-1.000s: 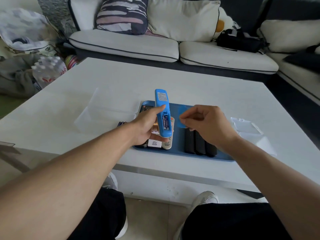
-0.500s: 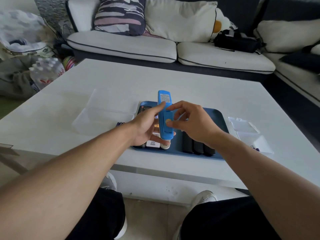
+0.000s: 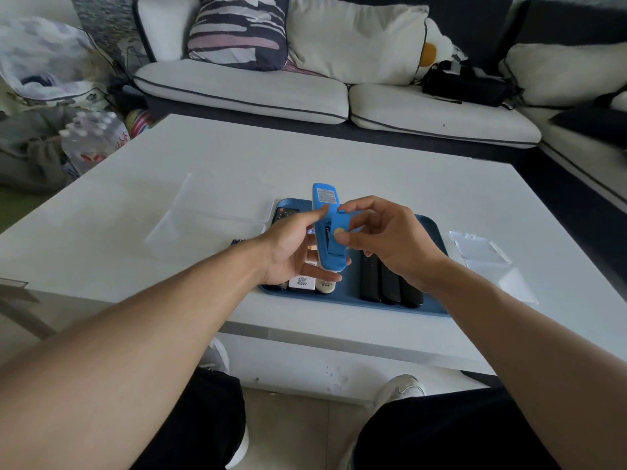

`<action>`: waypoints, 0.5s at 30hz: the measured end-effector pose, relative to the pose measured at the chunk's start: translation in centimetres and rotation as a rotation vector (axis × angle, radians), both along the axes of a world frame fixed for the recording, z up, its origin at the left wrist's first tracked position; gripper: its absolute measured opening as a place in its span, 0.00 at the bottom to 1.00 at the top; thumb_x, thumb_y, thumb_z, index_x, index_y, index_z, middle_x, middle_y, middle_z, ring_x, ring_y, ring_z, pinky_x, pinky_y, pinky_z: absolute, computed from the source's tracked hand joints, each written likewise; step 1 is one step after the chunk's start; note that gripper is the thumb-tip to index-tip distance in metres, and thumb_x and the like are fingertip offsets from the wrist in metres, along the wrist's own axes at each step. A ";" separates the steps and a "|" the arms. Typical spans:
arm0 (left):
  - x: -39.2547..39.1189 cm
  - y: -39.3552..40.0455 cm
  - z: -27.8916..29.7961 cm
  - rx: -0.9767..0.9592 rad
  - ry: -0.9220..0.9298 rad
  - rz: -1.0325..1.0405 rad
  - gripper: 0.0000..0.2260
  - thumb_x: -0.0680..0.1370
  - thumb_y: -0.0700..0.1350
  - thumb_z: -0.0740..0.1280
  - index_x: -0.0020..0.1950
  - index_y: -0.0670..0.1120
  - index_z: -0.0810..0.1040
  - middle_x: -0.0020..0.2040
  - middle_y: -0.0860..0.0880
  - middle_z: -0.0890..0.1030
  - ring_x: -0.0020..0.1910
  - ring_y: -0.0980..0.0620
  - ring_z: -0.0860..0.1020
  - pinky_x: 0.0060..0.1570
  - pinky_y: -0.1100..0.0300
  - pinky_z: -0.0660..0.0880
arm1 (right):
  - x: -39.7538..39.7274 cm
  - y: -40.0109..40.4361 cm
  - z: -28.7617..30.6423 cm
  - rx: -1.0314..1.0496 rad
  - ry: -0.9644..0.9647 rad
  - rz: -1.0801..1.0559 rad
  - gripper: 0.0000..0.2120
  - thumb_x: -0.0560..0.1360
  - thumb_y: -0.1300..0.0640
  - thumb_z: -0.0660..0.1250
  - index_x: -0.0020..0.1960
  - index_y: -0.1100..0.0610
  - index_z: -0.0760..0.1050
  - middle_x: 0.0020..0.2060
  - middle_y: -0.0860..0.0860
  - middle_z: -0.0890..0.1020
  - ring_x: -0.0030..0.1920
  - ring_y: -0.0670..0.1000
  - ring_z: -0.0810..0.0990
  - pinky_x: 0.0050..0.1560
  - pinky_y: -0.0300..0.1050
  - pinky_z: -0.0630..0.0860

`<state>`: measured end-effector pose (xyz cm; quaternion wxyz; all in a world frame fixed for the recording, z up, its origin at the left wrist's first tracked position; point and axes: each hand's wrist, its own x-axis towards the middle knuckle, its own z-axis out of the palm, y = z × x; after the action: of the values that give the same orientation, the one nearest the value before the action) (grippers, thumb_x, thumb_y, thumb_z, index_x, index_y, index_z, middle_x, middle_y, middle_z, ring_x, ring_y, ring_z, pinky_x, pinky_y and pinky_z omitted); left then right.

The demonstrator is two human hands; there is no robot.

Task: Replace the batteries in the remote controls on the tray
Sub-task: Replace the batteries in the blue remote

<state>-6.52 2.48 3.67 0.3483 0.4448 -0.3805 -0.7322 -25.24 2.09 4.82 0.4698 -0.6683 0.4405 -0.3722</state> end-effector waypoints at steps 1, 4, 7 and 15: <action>0.0 0.0 0.0 0.005 0.006 0.006 0.17 0.84 0.56 0.59 0.63 0.48 0.79 0.52 0.42 0.83 0.48 0.39 0.84 0.38 0.46 0.82 | 0.0 0.1 0.0 0.010 -0.018 0.005 0.14 0.71 0.60 0.77 0.55 0.52 0.80 0.39 0.51 0.84 0.36 0.50 0.75 0.37 0.43 0.73; 0.0 -0.1 -0.1 0.010 0.006 0.019 0.17 0.85 0.55 0.57 0.64 0.47 0.78 0.52 0.41 0.82 0.48 0.39 0.84 0.36 0.48 0.82 | 0.0 0.2 0.1 0.022 -0.042 0.009 0.13 0.73 0.60 0.76 0.56 0.54 0.79 0.39 0.53 0.86 0.37 0.49 0.78 0.39 0.44 0.73; -0.1 -0.1 -0.1 0.006 -0.001 0.021 0.17 0.85 0.55 0.57 0.63 0.47 0.79 0.53 0.40 0.81 0.47 0.39 0.84 0.35 0.48 0.81 | 0.0 0.2 0.1 0.044 -0.058 0.005 0.13 0.74 0.60 0.75 0.56 0.54 0.79 0.39 0.53 0.86 0.36 0.49 0.79 0.40 0.46 0.73; 0.0 -0.3 -0.3 -0.013 -0.033 0.008 0.19 0.84 0.57 0.58 0.64 0.46 0.79 0.56 0.39 0.81 0.48 0.40 0.84 0.37 0.47 0.81 | 0.0 0.0 -0.1 0.040 -0.006 -0.018 0.13 0.73 0.59 0.75 0.56 0.55 0.80 0.38 0.50 0.86 0.34 0.46 0.78 0.40 0.46 0.74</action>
<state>-6.52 2.19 3.36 0.3477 0.4561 -0.3892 -0.7209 -25.24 2.11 4.72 0.4811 -0.6535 0.4526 -0.3695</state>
